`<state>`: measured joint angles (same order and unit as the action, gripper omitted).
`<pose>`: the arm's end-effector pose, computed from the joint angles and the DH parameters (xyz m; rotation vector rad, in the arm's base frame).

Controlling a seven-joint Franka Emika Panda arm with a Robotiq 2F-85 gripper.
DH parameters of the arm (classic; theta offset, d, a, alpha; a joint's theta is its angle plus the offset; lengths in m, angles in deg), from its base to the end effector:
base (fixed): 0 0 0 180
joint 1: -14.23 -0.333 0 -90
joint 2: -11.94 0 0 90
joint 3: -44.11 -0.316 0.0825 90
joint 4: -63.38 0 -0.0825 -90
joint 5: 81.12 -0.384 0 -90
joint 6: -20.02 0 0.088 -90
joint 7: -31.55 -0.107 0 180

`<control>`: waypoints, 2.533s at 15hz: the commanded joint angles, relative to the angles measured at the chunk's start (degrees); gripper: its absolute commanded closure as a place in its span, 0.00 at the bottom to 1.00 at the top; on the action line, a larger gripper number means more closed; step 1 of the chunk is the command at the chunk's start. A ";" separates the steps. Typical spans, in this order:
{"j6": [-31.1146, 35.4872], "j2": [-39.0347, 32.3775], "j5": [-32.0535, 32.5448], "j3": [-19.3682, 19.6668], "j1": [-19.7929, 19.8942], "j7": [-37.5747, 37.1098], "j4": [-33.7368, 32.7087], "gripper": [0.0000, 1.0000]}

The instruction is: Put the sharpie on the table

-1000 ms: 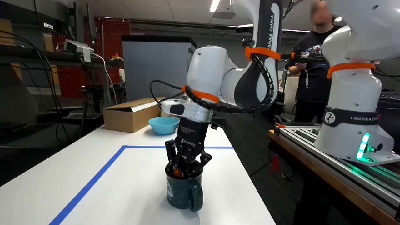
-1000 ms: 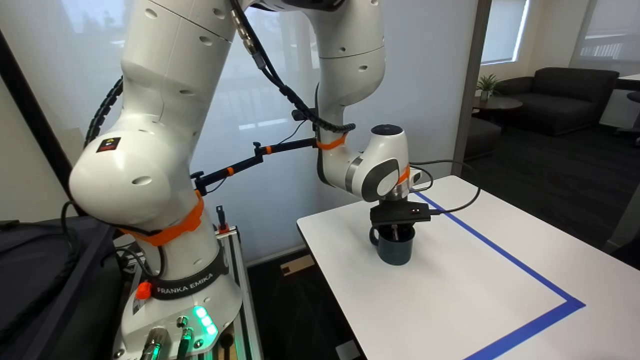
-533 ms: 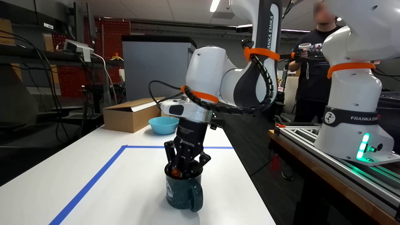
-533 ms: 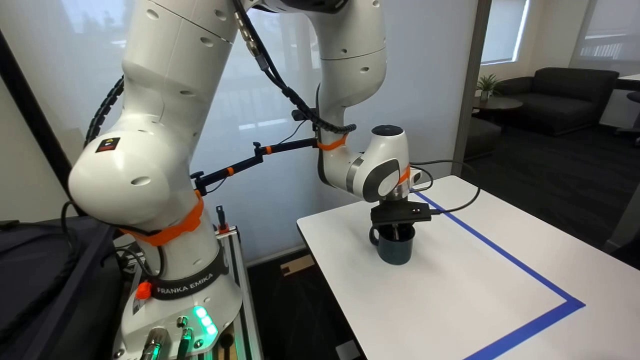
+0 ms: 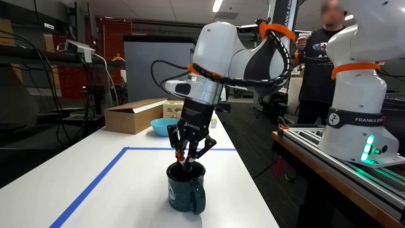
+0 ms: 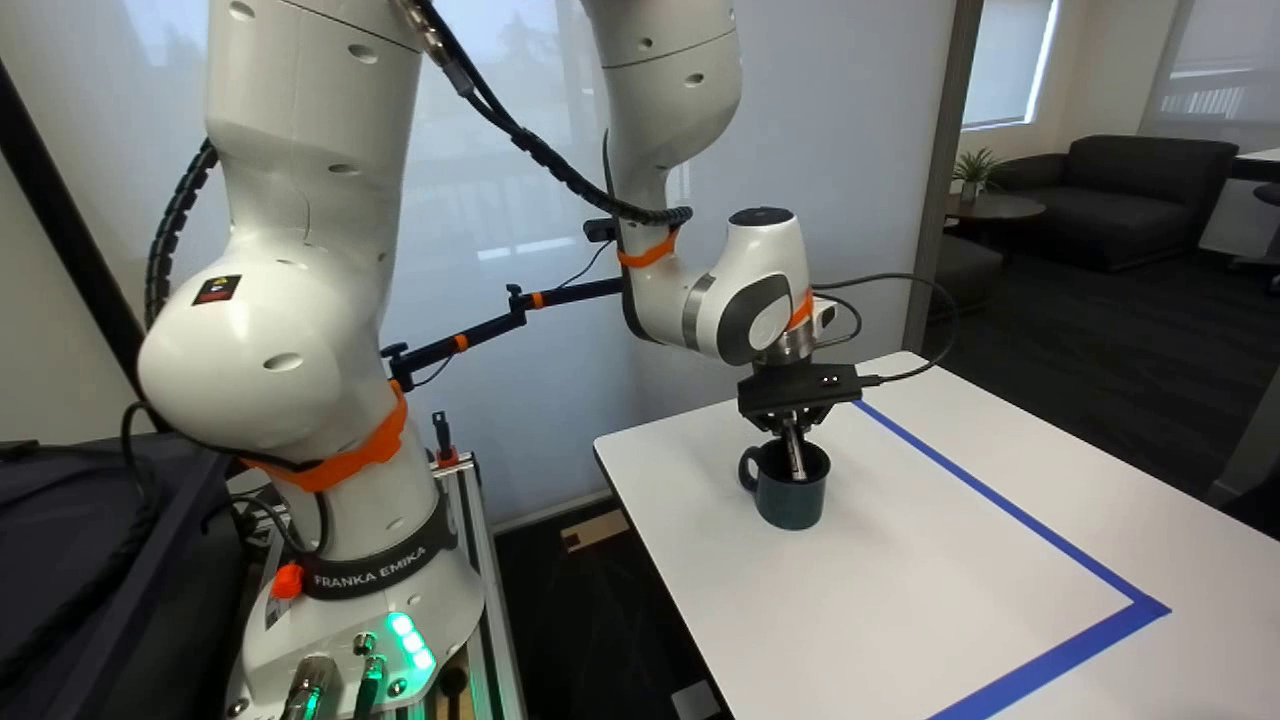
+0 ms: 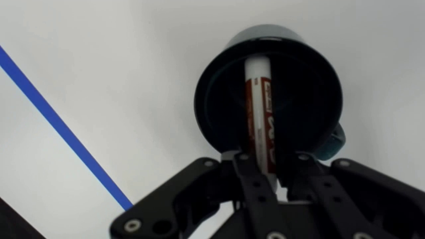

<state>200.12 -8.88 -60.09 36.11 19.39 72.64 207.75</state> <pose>0.4728 0.0590 0.1699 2.5680 1.6069 0.3857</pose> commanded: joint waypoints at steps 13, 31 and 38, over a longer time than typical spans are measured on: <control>2.54 0.18 14.90 19.09 -1.39 -3.79 -1.02 0.95; -1.72 -22.03 12.45 -0.81 16.37 5.01 -21.54 0.02; -3.48 -4.63 8.31 -2.38 16.79 2.77 -8.25 0.00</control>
<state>198.31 -24.83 -49.15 32.15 36.85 75.96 190.77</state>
